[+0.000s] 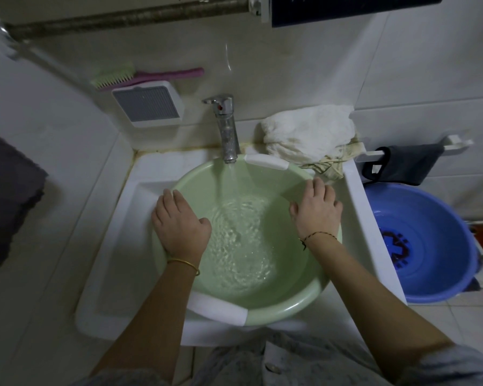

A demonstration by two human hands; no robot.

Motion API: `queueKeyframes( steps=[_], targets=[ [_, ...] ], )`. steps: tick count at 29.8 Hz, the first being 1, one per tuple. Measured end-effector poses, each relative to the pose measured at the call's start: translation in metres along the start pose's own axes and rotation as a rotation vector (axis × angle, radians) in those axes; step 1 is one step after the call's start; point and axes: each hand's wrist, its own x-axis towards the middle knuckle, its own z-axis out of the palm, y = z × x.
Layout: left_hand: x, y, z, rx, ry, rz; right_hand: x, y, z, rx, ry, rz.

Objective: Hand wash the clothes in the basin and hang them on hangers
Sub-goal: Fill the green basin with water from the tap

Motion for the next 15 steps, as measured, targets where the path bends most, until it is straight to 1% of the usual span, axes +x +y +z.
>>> queueKeyframes(
  steps=[15],
  targets=[
    [-0.0001,0.0,-0.0007,-0.005,-0.015,0.005,0.0005,0.0005,0.0014,0.013,-0.002,-0.001]
  ],
)
